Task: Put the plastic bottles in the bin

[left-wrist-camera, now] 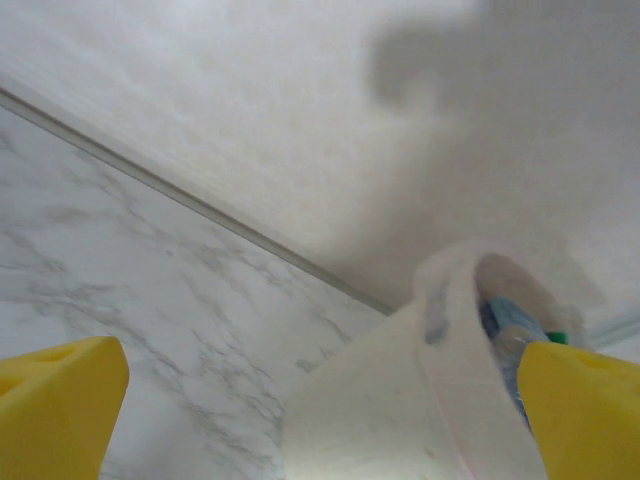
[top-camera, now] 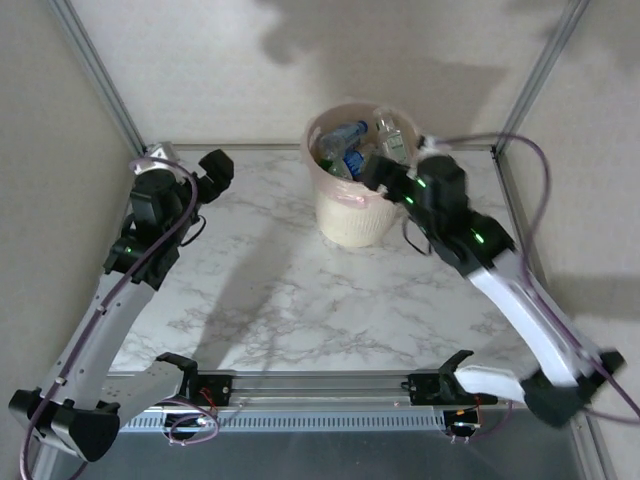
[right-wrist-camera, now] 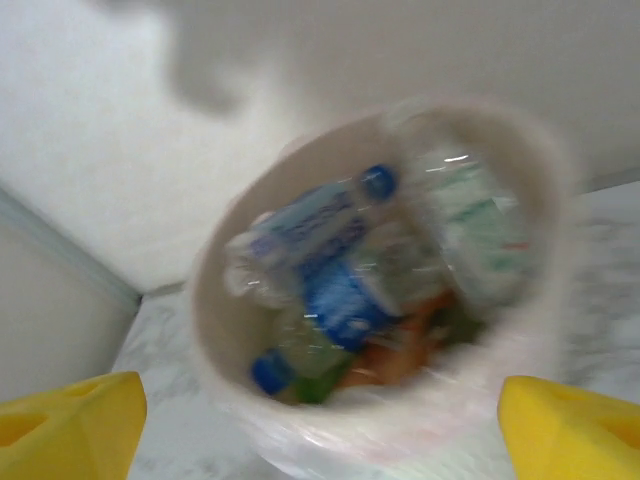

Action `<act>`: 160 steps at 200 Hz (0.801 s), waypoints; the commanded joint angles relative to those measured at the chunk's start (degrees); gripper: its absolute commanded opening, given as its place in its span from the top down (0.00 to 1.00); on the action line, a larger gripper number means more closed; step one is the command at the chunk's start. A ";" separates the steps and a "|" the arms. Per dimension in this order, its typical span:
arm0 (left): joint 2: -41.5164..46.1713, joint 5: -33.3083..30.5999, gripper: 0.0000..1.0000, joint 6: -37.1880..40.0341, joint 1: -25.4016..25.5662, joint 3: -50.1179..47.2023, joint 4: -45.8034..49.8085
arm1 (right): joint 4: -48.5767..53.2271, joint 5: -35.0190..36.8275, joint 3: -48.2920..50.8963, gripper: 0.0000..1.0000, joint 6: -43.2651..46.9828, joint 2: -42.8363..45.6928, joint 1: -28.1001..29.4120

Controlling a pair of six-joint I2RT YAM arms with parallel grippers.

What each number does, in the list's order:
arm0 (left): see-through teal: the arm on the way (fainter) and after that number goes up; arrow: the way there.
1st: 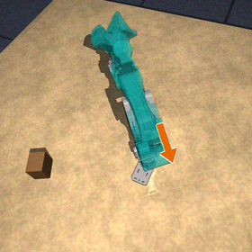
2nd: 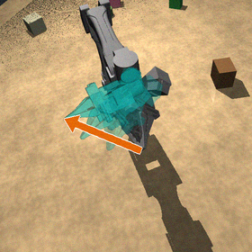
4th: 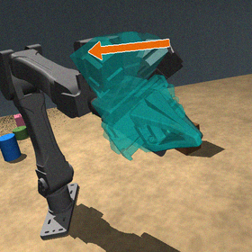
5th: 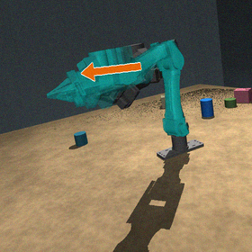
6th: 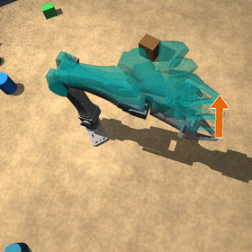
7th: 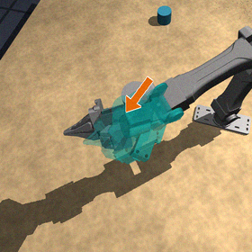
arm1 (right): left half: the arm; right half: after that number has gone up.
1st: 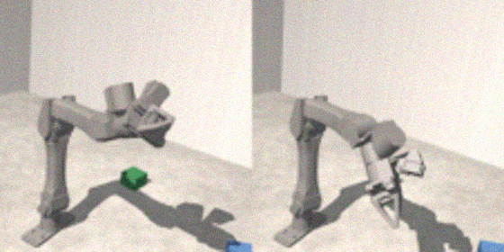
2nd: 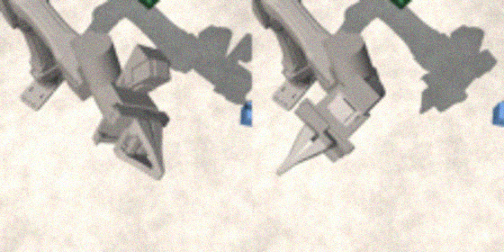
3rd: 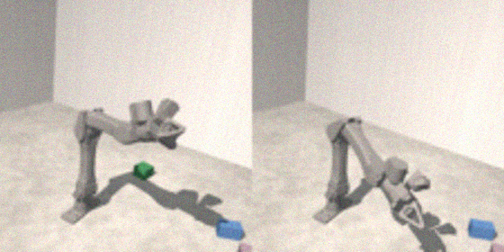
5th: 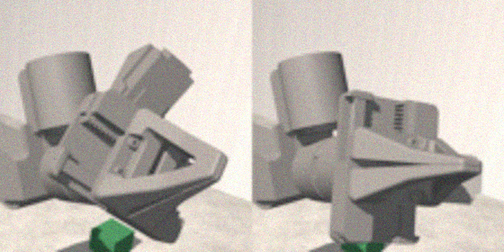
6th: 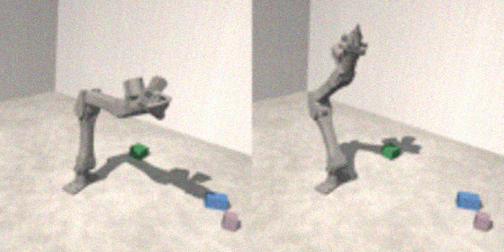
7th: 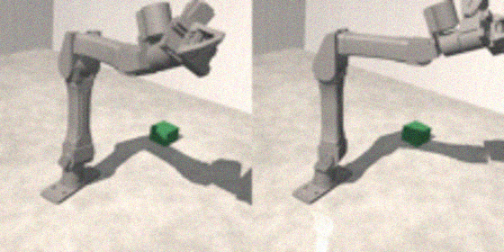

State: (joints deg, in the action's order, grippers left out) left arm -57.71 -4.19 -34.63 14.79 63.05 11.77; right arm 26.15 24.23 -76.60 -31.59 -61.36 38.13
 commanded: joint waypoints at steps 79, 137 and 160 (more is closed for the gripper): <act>-6.30 -36.05 0.01 25.83 -0.86 -31.88 -36.93 | -26.81 47.64 50.21 0.01 6.16 33.05 -1.60; -15.10 -30.57 0.00 29.23 -5.52 -44.62 -59.41 | -18.60 50.64 51.66 0.01 -18.18 1.17 -17.34; -18.88 -28.12 0.01 30.03 -6.88 -48.72 -69.25 | -25.09 53.29 53.12 0.01 -18.90 -8.78 -18.08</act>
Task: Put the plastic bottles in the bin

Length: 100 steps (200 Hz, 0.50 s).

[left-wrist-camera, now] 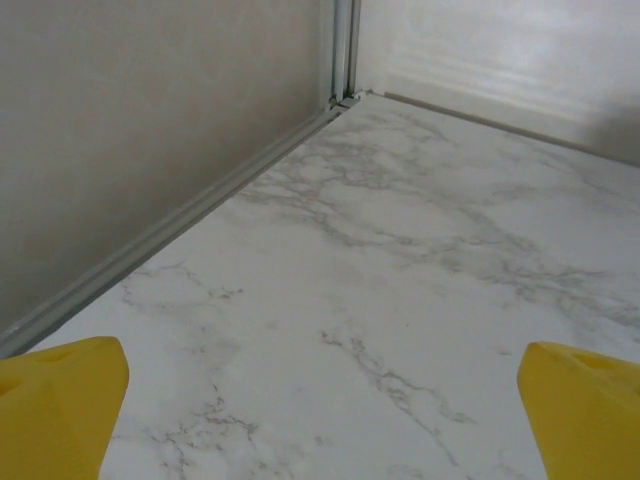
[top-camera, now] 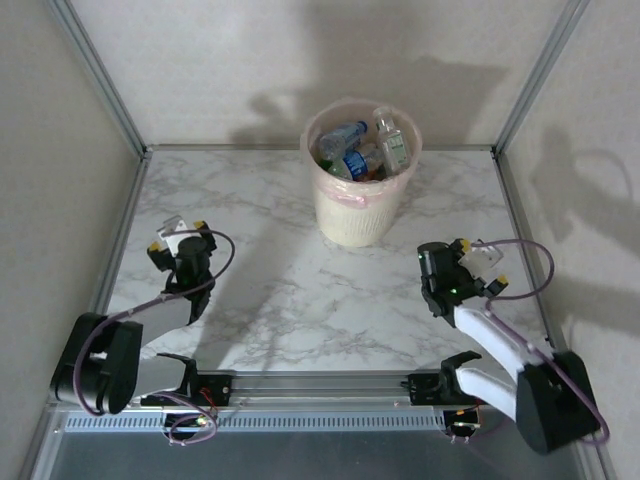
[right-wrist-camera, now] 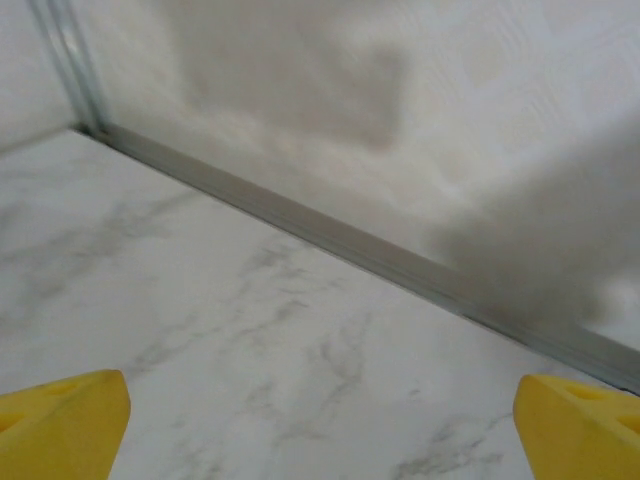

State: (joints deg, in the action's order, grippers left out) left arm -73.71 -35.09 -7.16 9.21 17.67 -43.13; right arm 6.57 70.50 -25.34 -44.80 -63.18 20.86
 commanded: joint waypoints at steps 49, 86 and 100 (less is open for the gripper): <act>-8.20 14.70 0.01 0.12 -6.45 1.88 -12.01 | -61.85 -29.51 9.79 0.01 36.29 -14.18 -9.46; -11.24 20.75 0.01 1.25 -6.93 5.63 -8.31 | -67.30 -40.87 7.11 0.01 40.11 -20.24 -14.77; -11.93 22.49 0.01 1.00 -6.93 6.18 -8.74 | -76.02 -49.25 9.13 0.01 41.40 -24.19 -16.81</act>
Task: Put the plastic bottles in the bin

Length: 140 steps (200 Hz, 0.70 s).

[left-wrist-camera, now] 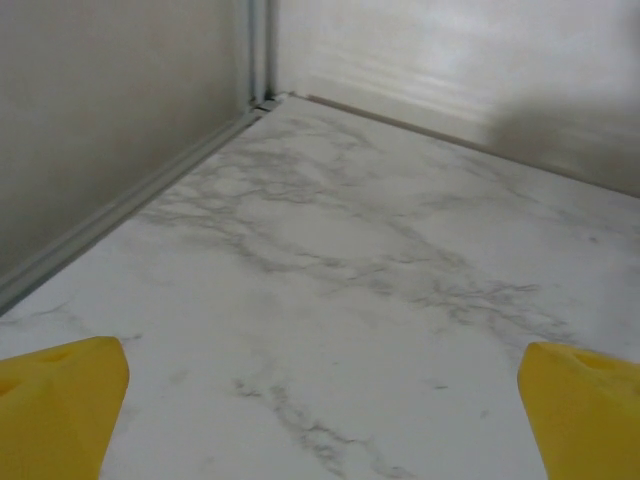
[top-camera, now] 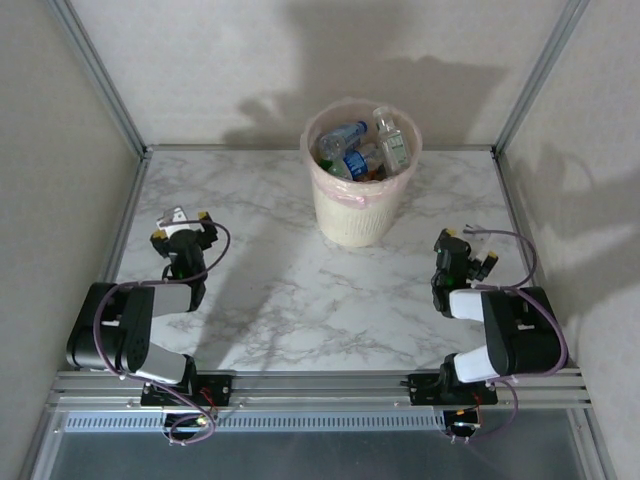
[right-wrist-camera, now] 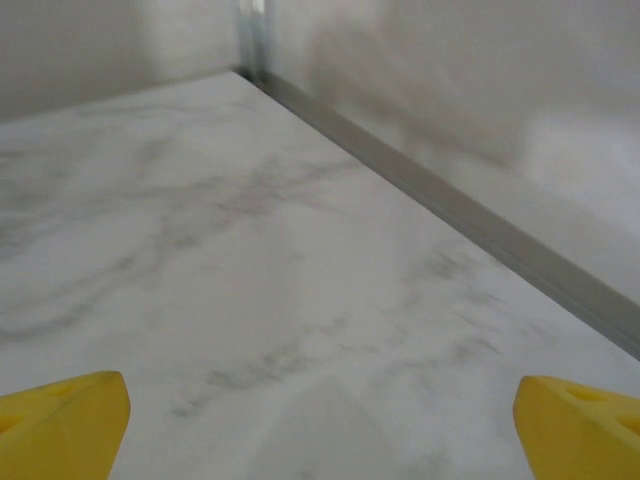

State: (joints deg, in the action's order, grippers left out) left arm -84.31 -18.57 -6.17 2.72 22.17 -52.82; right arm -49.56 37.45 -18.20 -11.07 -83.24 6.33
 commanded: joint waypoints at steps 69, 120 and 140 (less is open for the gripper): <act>-4.55 6.04 0.01 -0.26 0.25 -11.50 -26.80 | -27.74 -24.77 7.08 0.01 7.47 -5.60 -4.68; -4.12 4.15 0.01 0.79 1.46 -10.53 -24.10 | -27.35 -24.53 7.13 0.01 7.64 -5.44 -4.48; -4.18 3.78 0.01 1.88 2.46 -10.21 -23.51 | -27.44 -24.53 7.13 0.01 7.65 -5.44 -4.40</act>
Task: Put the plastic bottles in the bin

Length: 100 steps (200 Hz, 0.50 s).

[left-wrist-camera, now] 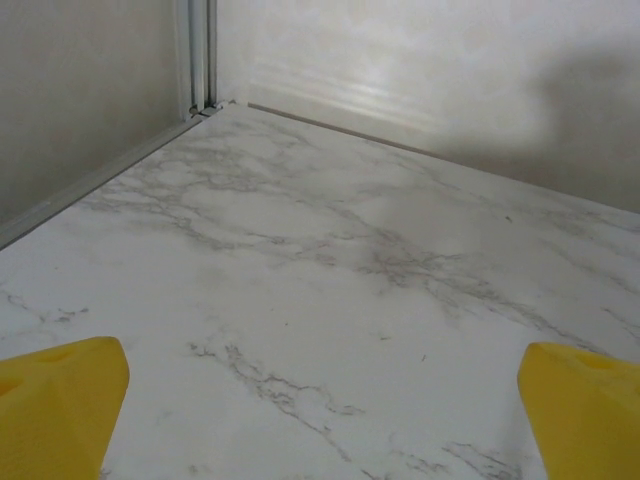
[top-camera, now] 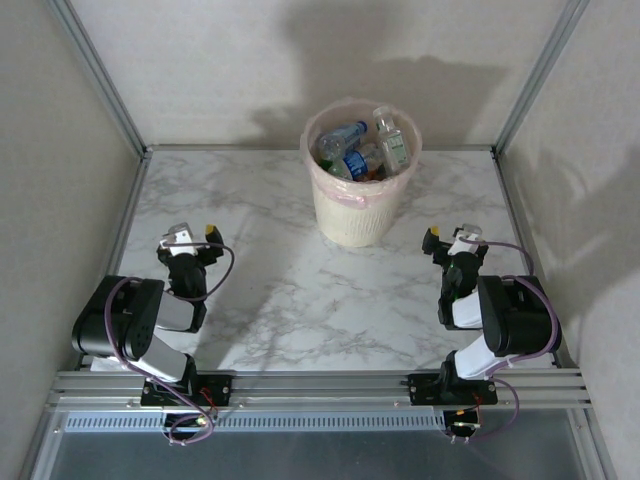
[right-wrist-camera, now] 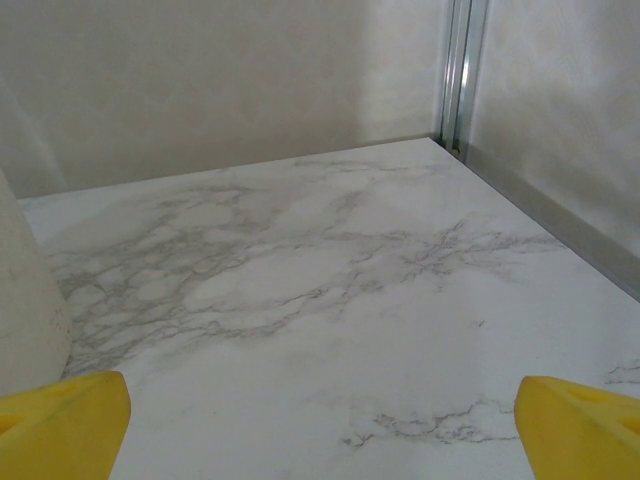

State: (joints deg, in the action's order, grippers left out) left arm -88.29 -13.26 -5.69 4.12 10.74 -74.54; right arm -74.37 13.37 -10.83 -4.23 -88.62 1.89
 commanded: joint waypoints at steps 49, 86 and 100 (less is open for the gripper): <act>-0.16 -1.42 0.01 1.39 1.07 1.38 -1.56 | -2.54 -0.60 -0.24 0.01 0.80 -0.15 -0.09; -0.29 -1.09 0.01 1.48 1.07 1.58 -1.27 | -0.43 -4.59 -1.41 0.01 0.97 -0.24 -1.10; -0.20 -0.81 0.01 1.39 0.89 1.57 -1.16 | -1.31 -5.36 -0.97 0.01 1.74 -0.23 -0.75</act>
State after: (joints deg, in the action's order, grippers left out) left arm -88.29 -13.52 -4.67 4.84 11.16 -74.59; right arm -73.95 10.41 -11.20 -3.95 -88.62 1.26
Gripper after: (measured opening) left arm 0.994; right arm 0.987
